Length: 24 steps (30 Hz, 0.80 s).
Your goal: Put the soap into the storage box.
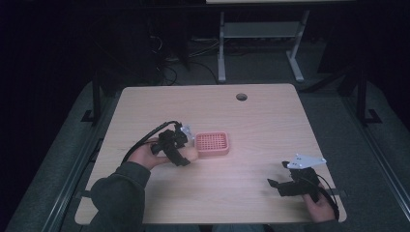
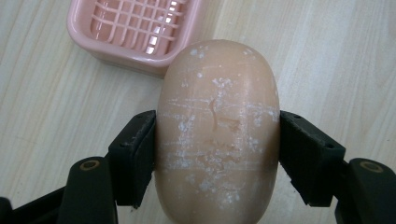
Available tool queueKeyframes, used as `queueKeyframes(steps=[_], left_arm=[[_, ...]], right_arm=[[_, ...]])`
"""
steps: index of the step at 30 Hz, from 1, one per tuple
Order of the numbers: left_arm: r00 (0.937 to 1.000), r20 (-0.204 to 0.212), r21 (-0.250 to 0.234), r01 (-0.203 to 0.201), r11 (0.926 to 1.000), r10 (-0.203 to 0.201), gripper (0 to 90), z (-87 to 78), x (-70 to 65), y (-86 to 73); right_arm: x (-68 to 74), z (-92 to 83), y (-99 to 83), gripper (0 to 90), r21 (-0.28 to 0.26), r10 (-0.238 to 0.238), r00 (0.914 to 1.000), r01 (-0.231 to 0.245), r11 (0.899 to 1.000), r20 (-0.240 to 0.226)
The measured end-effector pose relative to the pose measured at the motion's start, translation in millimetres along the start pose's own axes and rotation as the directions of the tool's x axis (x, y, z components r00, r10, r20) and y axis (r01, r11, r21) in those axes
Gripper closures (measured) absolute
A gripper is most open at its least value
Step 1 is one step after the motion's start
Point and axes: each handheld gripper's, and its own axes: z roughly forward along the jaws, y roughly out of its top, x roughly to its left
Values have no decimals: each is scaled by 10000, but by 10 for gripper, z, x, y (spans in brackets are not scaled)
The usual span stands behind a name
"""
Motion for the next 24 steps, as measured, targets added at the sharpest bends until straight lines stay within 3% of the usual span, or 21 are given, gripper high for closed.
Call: queueKeyframes(steps=[5,14,24], left_arm=[[10000,66,31,66,10000,-66,319,13,32,27],[9996,12,47,-270,9996,270,320,13,38,189],[9997,45,21,-246,9997,246,320,63,107,303]], right_arm=[[2,-2,1,141,-31,22,10000,-22,10000,-45],[9,-5,11,141,-124,46,10000,-46,9999,-45],[8,-11,17,141,-128,94,9999,-94,9999,-66]])
